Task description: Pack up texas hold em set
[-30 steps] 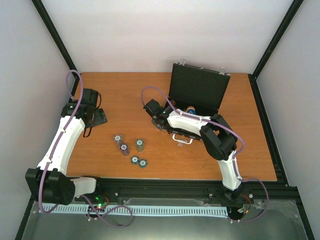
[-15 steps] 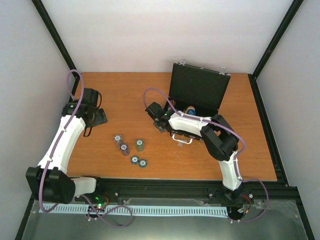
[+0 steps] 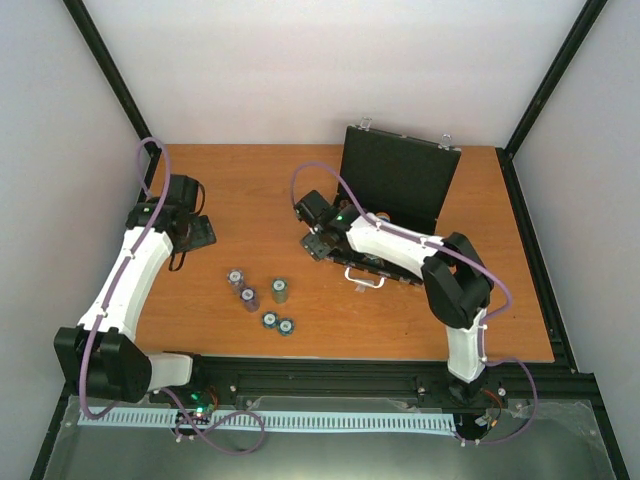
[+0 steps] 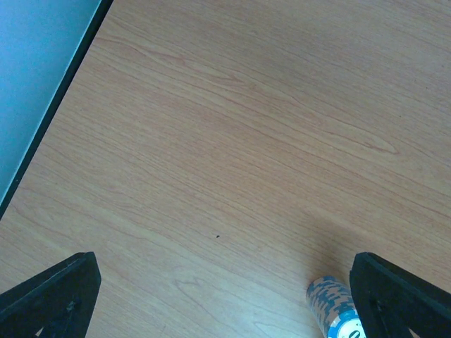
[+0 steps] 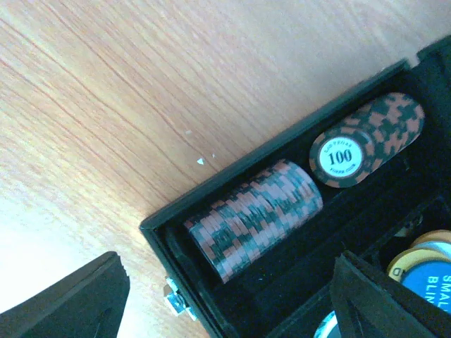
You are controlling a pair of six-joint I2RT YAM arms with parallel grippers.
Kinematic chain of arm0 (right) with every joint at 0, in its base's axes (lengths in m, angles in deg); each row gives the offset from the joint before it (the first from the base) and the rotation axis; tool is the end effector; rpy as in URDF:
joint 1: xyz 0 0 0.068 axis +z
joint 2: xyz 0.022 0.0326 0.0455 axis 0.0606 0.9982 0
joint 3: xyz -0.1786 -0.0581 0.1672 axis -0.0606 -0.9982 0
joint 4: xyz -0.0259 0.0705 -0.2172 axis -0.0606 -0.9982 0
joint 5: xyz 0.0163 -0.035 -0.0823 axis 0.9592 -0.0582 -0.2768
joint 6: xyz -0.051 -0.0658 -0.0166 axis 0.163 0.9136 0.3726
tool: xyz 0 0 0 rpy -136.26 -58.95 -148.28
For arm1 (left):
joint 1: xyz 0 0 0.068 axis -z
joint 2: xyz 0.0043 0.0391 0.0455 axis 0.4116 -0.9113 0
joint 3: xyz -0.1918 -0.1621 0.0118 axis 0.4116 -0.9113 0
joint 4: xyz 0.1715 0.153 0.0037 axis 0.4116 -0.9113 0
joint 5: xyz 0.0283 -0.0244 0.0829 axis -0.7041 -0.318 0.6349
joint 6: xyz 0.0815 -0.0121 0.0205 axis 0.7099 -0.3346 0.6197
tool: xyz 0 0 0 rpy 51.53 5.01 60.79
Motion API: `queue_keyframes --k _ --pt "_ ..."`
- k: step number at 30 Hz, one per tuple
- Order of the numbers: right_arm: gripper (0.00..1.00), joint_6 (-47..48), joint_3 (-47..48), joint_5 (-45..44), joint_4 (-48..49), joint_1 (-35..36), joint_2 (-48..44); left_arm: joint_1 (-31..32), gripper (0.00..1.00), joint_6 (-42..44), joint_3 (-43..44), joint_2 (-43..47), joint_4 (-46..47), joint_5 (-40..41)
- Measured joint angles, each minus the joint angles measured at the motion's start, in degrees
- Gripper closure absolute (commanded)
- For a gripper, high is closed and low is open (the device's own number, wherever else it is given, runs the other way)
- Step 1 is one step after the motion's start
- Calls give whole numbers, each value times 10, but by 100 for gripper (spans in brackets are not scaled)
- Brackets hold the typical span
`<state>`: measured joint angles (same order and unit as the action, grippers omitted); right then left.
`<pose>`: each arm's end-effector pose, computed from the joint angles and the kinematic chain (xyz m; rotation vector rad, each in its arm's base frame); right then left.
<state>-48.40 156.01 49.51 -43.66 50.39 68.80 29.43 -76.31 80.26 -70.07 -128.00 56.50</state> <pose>0.2865 0.2730 0.1675 -0.9721 2.3933 -0.1275 0.2211 0.0056 0.2540 -0.6328 2.5744 0.2879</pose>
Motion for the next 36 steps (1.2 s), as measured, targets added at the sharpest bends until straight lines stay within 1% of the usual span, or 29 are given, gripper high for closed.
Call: queue_keyframes --k 5,9,16,29,36 --pt "17 -14 30 24 -37 -1 -30 0 0 0 3 -5 3 0" --pt "17 -33 56 25 -71 -7 -30 0 0 0 6 -5 6 -2" --pt "15 -55 56 38 -107 -17 -19 0 0 0 6 -5 8 -1" --pt "14 -49 35 67 -102 -43 20 0 0 0 6 -5 7 -1" --pt "15 -47 32 74 -83 -54 44 0 0 -1 6 -5 7 -1"
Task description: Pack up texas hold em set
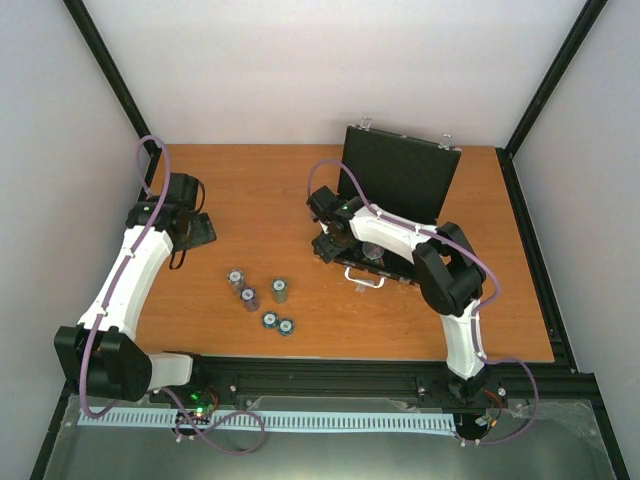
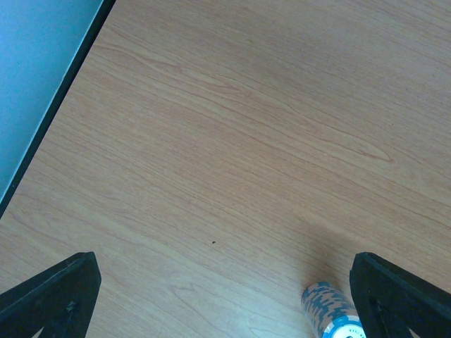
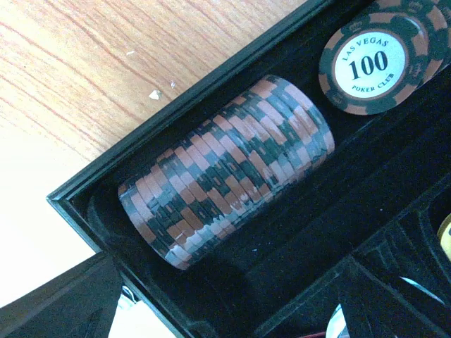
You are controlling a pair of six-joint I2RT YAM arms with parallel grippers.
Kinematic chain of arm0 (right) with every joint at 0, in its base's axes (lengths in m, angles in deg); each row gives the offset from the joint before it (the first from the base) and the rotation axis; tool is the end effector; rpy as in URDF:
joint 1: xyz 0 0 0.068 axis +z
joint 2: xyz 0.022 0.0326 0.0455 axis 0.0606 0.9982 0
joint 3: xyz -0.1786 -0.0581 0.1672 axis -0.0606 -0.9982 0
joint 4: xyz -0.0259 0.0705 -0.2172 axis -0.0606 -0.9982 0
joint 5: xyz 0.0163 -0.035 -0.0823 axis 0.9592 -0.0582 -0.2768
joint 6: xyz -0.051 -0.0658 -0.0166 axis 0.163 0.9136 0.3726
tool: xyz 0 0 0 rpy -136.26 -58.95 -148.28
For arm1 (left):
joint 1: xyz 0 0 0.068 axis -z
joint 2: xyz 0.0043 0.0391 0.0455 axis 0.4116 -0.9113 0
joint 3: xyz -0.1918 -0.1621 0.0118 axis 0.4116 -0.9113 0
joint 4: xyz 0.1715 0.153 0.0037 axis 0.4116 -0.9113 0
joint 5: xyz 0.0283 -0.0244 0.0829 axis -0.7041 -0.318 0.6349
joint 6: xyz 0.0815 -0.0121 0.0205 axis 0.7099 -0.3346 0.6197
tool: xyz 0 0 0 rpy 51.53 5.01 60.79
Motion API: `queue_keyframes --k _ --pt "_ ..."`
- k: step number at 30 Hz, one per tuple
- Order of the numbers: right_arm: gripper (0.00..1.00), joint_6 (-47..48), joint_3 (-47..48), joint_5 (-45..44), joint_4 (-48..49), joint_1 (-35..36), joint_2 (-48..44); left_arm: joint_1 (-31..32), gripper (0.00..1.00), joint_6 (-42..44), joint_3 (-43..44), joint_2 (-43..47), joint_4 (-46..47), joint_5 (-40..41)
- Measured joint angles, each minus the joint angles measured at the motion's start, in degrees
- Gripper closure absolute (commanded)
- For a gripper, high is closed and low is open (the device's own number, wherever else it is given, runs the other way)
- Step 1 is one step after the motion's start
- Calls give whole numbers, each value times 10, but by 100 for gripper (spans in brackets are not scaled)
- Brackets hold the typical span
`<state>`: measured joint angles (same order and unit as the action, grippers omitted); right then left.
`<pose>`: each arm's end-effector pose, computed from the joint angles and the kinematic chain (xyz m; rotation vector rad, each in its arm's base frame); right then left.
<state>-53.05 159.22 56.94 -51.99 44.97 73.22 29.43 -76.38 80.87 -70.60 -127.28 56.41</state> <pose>0.3006 0.2481 0.1436 -0.8806 2.6418 -0.0646 0.2250 0.0051 0.2557 -0.6343 2.5618 0.2786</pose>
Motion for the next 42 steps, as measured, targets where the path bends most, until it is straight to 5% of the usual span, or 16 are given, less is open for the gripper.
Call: queue_keyframes --k 24,42 --pt "16 -35 33 -24 53 -21 32 0 0 0 0 0 0 4" --pt "17 2 55 82 70 -75 16 0 0 -13 4 -39 0 -38"
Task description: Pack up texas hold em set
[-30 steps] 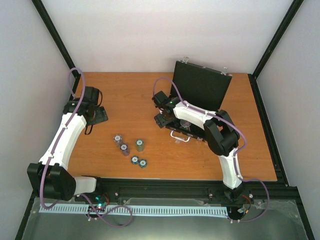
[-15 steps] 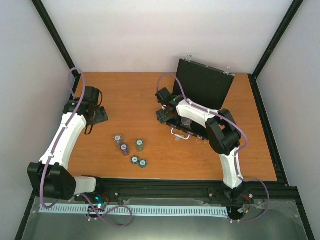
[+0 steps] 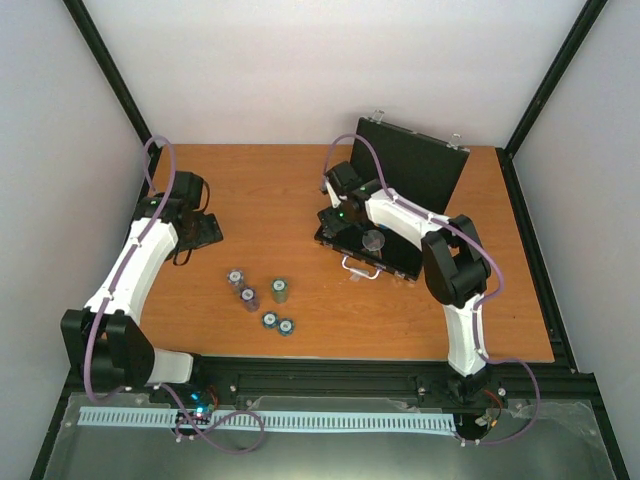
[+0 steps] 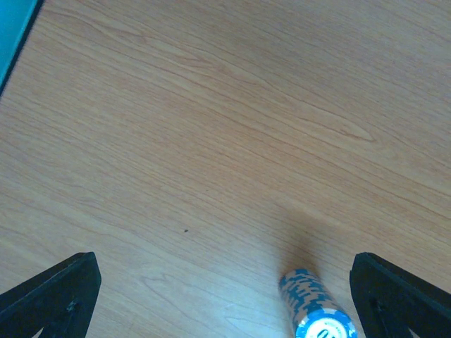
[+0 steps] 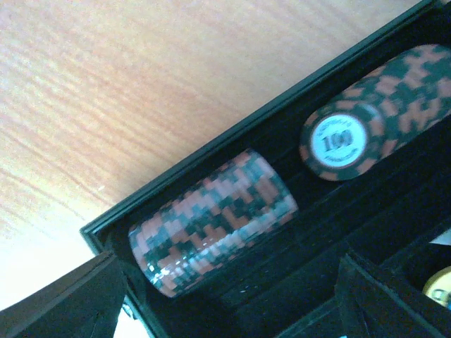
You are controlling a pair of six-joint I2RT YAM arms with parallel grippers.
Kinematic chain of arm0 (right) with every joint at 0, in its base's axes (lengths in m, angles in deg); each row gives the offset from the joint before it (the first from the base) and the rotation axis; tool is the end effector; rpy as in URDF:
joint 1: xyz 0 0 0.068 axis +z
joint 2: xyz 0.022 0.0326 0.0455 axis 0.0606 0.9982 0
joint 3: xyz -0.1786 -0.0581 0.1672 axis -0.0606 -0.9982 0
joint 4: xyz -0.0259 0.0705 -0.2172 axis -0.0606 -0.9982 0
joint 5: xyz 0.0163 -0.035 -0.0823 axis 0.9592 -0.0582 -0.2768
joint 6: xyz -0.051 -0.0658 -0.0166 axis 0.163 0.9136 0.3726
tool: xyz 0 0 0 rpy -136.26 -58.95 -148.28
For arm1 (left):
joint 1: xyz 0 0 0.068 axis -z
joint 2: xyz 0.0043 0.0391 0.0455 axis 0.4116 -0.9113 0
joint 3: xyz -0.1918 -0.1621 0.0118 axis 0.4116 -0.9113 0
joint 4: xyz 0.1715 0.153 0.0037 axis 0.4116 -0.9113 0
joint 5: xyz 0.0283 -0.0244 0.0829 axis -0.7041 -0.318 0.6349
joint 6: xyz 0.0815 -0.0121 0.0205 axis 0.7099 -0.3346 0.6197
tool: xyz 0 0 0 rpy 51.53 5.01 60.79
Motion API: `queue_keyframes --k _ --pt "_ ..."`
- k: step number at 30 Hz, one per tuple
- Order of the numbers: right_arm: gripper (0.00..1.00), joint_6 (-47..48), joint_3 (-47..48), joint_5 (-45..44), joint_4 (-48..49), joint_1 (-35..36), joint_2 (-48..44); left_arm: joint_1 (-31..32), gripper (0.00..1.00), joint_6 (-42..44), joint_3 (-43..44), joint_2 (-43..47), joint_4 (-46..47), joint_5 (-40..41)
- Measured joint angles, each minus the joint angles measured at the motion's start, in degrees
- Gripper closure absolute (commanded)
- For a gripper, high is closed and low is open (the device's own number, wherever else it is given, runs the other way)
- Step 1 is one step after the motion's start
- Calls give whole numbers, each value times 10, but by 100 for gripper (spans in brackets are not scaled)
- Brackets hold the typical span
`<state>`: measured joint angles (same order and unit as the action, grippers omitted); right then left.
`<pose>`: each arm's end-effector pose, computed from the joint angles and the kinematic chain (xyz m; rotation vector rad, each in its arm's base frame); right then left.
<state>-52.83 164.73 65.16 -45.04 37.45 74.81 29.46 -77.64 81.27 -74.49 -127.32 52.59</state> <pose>0.3534 0.2348 0.1653 -0.7005 2.5541 0.1701 0.2349 -0.0006 0.2420 -0.6512 2.6397 0.2171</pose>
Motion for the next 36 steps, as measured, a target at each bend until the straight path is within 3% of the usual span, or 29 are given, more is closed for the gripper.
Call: queue_keyframes --k 8,21,36 --pt "18 25 -20 47 -2 -4 0 0 0 -15 7 -38 6 -30" --pt "18 28 17 46 -10 -14 54 0 0 -24 26 -81 19 -35" --pt "16 8 20 -98 -12 -14 63 0 0 -23 27 -88 23 -34"
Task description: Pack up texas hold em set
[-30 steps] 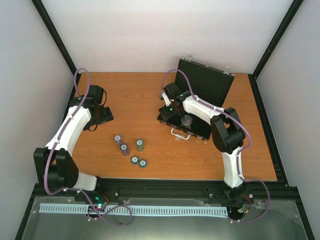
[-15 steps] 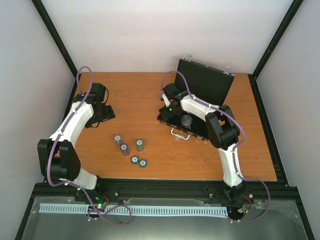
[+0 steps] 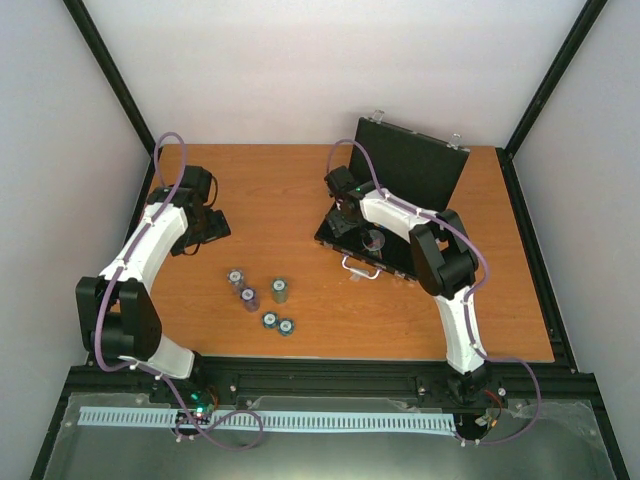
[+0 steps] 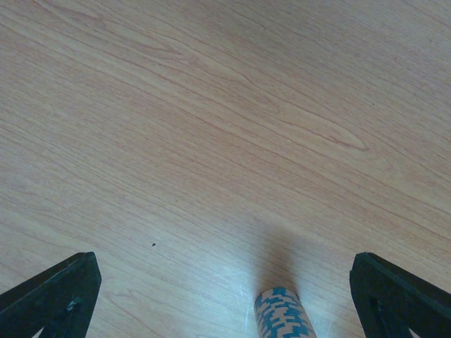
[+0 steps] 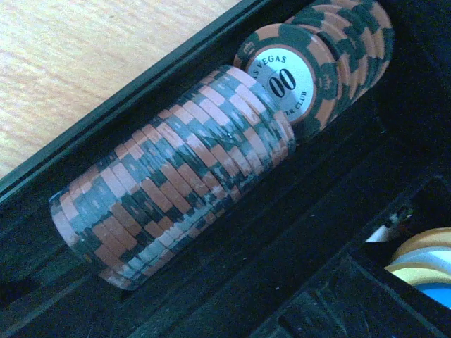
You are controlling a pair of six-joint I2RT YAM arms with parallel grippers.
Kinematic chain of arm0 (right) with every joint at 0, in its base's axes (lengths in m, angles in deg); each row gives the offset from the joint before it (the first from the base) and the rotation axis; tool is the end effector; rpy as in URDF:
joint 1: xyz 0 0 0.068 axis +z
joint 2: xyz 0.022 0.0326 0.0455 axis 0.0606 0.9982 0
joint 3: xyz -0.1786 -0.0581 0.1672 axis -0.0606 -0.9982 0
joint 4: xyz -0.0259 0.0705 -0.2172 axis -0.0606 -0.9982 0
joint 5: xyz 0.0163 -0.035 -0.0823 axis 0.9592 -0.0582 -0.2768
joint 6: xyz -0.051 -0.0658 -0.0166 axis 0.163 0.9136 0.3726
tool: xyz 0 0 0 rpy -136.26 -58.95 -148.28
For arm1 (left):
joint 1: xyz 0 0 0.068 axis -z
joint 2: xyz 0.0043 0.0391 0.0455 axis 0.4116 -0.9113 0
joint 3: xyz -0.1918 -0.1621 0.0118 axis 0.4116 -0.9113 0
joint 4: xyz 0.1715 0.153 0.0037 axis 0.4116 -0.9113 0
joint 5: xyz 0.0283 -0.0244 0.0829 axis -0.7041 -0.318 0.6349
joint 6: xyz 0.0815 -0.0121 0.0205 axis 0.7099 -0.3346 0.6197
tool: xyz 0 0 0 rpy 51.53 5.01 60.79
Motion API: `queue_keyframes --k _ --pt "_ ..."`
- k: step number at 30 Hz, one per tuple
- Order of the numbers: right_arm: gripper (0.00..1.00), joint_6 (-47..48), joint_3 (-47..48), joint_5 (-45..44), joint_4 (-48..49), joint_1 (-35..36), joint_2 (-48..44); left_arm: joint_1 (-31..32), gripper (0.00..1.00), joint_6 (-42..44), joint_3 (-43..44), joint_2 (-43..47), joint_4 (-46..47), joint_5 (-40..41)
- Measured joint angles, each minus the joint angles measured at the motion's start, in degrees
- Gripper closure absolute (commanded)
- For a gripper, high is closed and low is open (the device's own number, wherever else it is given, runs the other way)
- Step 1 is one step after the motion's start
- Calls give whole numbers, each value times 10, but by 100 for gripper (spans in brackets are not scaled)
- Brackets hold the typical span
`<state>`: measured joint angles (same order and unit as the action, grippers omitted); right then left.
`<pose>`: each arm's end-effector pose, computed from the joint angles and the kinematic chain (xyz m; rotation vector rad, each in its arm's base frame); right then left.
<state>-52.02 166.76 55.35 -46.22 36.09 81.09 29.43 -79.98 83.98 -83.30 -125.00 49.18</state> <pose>0.3711 0.2192 0.1306 -0.6553 2.6100 -0.1007 0.2643 -0.0074 0.2200 -0.7021 2.7101 0.1620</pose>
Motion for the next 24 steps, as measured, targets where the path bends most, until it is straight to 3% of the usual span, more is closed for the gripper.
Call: queue_keyframes --k 13,19,24 --pt "9 -7 4 -46 20 0 9 0 0 0 0 0 0 0" --pt "0 -2 -28 3 35 -2 -11 0 0 0 0 0 0 0" --pt "0 9 -34 68 18 -3 -63 0 0 0 0 0 1 -1"
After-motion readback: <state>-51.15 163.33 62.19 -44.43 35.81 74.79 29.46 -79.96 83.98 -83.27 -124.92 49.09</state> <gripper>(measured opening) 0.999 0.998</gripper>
